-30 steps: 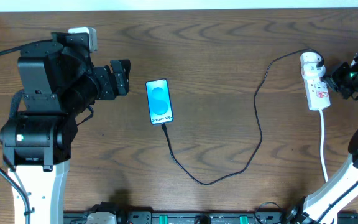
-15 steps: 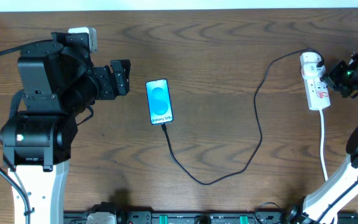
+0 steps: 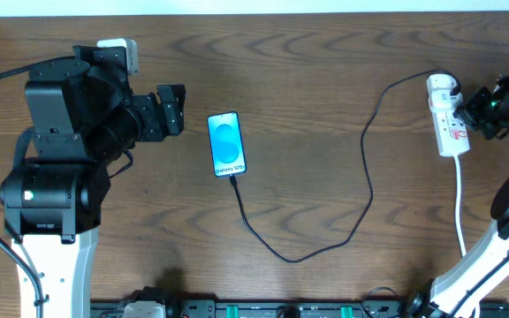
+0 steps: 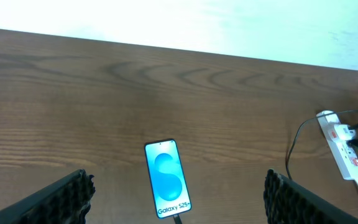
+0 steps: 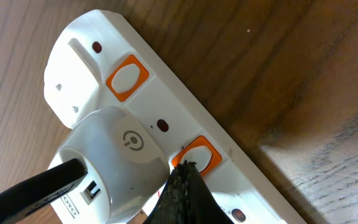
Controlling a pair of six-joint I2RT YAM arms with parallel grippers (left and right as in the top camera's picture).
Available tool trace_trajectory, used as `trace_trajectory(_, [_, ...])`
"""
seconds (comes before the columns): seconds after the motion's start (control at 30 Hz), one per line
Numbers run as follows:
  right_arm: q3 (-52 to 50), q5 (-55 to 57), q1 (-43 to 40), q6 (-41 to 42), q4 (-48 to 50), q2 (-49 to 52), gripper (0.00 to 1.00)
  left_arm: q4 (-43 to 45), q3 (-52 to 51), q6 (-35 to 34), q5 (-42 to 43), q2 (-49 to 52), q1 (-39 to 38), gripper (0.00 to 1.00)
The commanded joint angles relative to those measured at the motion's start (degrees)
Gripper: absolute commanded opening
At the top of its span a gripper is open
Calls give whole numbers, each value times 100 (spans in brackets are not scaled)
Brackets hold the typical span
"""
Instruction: Plug charger to phone and switch on socket
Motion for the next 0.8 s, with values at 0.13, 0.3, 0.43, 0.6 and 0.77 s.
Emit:
trace_trajectory(0.13, [-173, -579, 155, 260, 380, 225, 1, 2, -17, -50, -37, 15, 17, 89])
trace_trajectory(0.3, [-146, -1414, -107, 372, 719, 225, 1, 2, -17, -52, -37, 15, 17, 89])
trace_trajectory(0.43, [-144, -1508, -190, 354, 669, 225, 1, 2, -17, -52, -37, 15, 17, 89])
trace_trajectory(0.6, [-144, -1484, -179, 297, 603, 225, 1, 2, -17, -50, -37, 15, 17, 89])
trace_trajectory(0.77, [-116, -1178, -238, 232, 675, 175, 1, 2, -17, -52, -37, 15, 17, 89])
